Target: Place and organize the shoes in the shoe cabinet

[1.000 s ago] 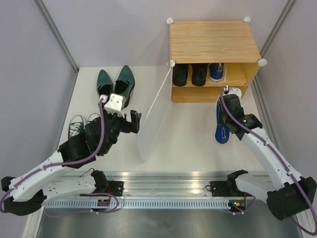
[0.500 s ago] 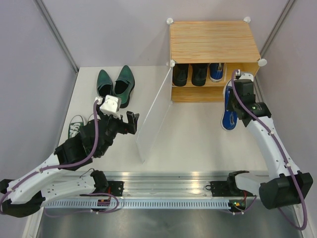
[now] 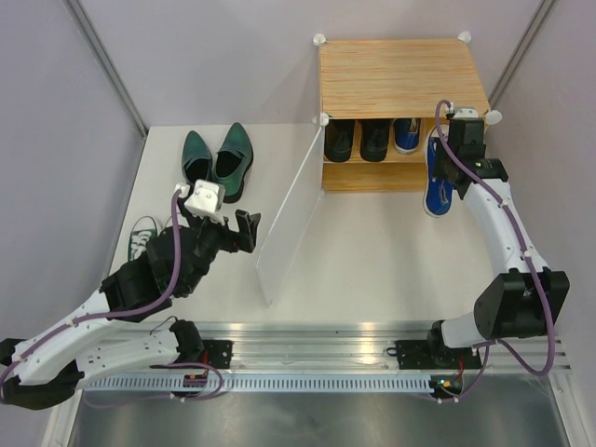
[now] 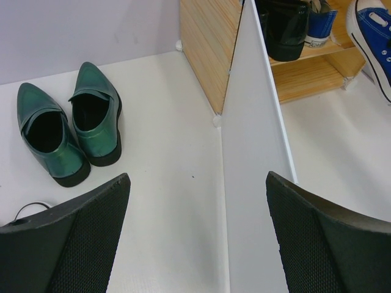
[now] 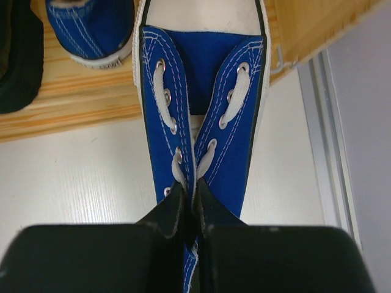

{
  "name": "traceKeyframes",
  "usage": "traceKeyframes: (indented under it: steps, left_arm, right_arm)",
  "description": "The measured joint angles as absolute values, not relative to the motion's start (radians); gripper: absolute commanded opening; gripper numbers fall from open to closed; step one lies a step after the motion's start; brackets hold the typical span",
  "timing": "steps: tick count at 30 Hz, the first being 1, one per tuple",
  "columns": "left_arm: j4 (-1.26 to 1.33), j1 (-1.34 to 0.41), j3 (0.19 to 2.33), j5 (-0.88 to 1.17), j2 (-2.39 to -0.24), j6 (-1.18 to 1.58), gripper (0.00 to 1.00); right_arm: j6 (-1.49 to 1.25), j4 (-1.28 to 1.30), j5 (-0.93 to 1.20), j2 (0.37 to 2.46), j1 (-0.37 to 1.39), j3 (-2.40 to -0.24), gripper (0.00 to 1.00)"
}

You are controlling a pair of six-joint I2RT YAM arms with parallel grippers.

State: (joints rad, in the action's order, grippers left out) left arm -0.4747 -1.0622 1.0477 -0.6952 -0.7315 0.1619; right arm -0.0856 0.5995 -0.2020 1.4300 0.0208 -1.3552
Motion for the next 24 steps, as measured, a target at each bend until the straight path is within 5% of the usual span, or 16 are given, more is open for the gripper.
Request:
traceKeyframes:
  steps: [24]
  left_arm:
    - [-0.468,-1.062,1.04,-0.679,-0.774,0.146,0.94]
  right_arm:
    - [0.001,0.308,-0.159,1.605,-0.057,-1.425,0.01]
